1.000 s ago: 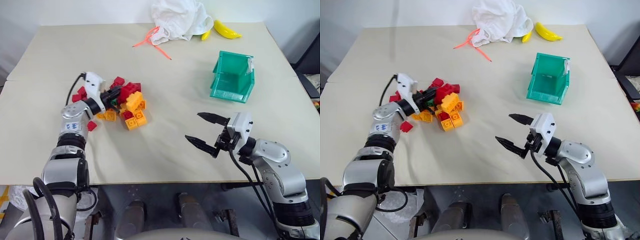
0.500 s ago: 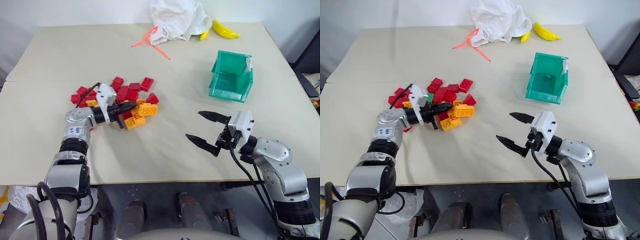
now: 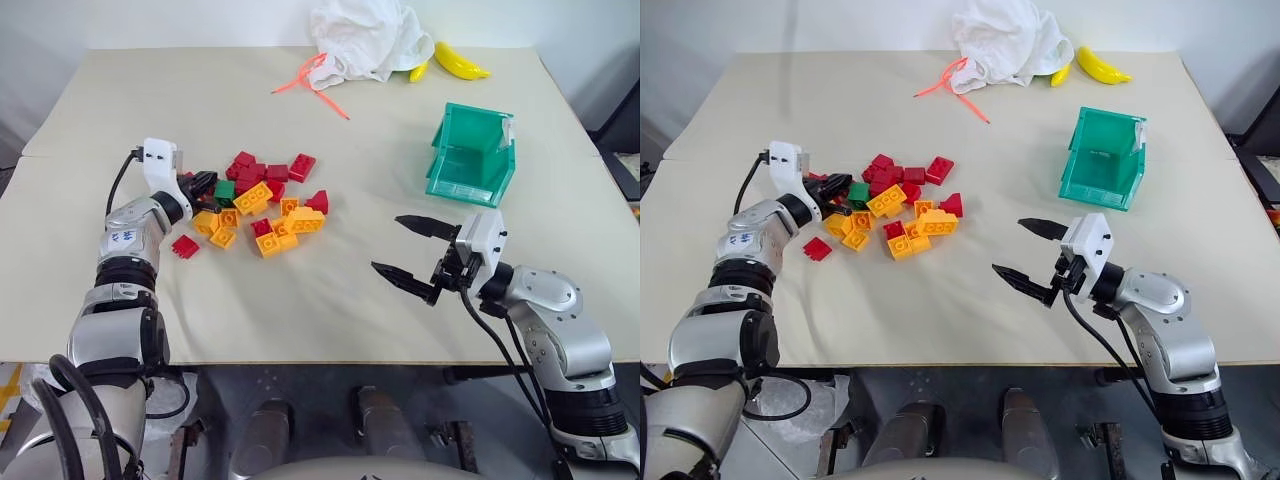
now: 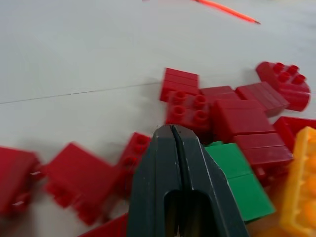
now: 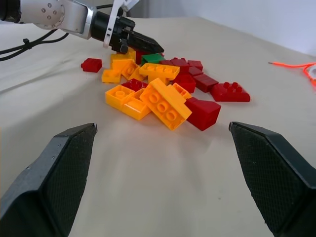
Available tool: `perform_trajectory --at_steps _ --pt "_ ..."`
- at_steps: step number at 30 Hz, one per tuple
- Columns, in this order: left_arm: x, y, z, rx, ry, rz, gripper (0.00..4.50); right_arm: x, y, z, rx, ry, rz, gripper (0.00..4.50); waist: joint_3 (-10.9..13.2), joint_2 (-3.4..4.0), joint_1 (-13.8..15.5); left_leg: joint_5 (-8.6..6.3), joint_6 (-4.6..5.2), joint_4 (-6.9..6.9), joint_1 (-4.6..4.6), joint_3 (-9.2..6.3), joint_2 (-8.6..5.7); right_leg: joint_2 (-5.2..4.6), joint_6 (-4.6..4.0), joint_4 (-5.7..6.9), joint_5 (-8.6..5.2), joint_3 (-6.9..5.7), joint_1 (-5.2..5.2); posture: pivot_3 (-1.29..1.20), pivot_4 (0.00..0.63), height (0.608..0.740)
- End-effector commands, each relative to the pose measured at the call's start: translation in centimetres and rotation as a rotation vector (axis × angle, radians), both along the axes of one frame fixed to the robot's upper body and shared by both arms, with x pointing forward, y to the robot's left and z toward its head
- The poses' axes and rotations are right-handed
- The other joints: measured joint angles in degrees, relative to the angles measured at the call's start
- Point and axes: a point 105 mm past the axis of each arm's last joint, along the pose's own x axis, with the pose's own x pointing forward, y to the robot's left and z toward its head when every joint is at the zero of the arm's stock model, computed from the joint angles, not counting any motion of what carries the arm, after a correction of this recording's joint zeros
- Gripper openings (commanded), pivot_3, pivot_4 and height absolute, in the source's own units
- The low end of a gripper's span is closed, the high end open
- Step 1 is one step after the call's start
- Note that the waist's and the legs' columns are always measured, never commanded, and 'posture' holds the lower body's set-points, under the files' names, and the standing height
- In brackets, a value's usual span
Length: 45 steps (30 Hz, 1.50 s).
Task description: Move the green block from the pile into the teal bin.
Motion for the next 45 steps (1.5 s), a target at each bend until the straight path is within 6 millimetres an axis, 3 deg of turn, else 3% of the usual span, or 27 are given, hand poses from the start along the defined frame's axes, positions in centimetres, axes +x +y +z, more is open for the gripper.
perform_trajectory --at_steps 1,5,12,16,18,22,28,33,38,45 --pt "-1.2 -1.7 -2.3 0.041 0.102 -0.152 0.01 -0.2 0.4 0.7 0.011 -0.036 0.021 4.5 0.0 0.0 0.03 0.03 -0.04 0.0 0.01 0.0 0.0 -0.01 0.0 -0.01 0.0 0.0 0.01 0.0 0.15 0.74" --pt "-2.3 -2.2 -2.5 0.061 0.145 -0.264 0.01 -0.1 0.4 0.8 0.014 -0.04 0.019 4.5 -0.01 0.01 -0.11 0.04 0.0 0.01 0.07 0.01 -0.01 -0.02 0.0 -0.03 0.0 0.03 0.07 0.0 0.15 0.74" --pt "-4.4 -0.9 -1.3 0.081 0.163 -0.346 0.01 0.2 0.4 0.9 0.018 -0.039 0.02 4.5 -0.02 0.03 -0.98 0.01 0.06 -0.08 0.2 0.06 0.18 0.04 -0.02 0.08 -0.01 0.12 0.07 0.0 0.15 0.74" --pt "-5.6 0.7 2.2 -0.009 0.003 -0.33 0.01 0.5 0.6 1.0 0.022 -0.04 0.028 4.5 -0.01 0.02 -0.91 0.01 0.09 -0.05 0.2 0.04 0.16 -0.04 -0.02 0.04 -0.01 0.12 0.09 0.0 0.15 0.74" --pt "-6.1 2.7 2.7 0.02 -0.023 -0.245 0.01 0.6 0.6 1.0 0.024 -0.04 0.031 4.5 0.0 0.0 -1.38 0.0 0.08 -0.08 0.12 0.04 0.25 -0.05 -0.02 0.02 -0.01 0.13 -0.01 0.0 0.15 0.74" --pt "-7.7 6.4 2.8 0.085 -0.013 -0.081 1.14 0.6 0.7 0.8 0.029 -0.033 0.043 4.5 0.0 -0.01 -1.94 0.19 -0.29 -0.05 -0.47 0.08 0.33 -0.21 -0.05 0.22 0.01 0.22 -0.77 0.0 0.15 0.74" --pt "-10.6 7.9 3.6 0.082 -0.046 0.004 2.94 0.6 0.9 0.7 0.025 -0.018 0.071 4.5 0.0 -0.01 -1.54 0.22 -0.27 -0.04 -0.54 0.06 0.18 -0.46 -0.08 0.2 0.0 0.14 -0.78 0.0 0.15 0.74" --pt "-12.7 7.0 2.7 0.068 -0.038 0.02 4.41 0.9 1.0 1.3 0.031 -0.016 0.099 4.5 0.0 -0.02 -1.57 0.2 -0.23 -0.07 -0.58 0.07 0.16 -0.54 -0.07 0.13 0.0 0.12 -0.78 0.0 0.15 0.74" --pt "-12.7 5.1 2.8 0.045 -0.073 0.02 4.46 1.2 1.1 1.9 0.028 -0.018 0.112 4.5 0.0 -0.03 -1.45 0.22 -0.2 -0.07 -0.55 0.02 0.12 -0.56 -0.07 0.18 0.0 0.05 -0.75 0.0 0.15 0.74" --pt "-9.8 1.4 3.0 0.097 -0.122 0.095 4.46 0.9 1.1 2.4 0.021 -0.025 0.138 4.5 -0.01 -0.04 -1.45 0.25 -0.21 -0.06 -0.56 0.02 0.07 -0.57 -0.06 0.18 0.01 0.04 -0.74 0.0 0.15 0.74"
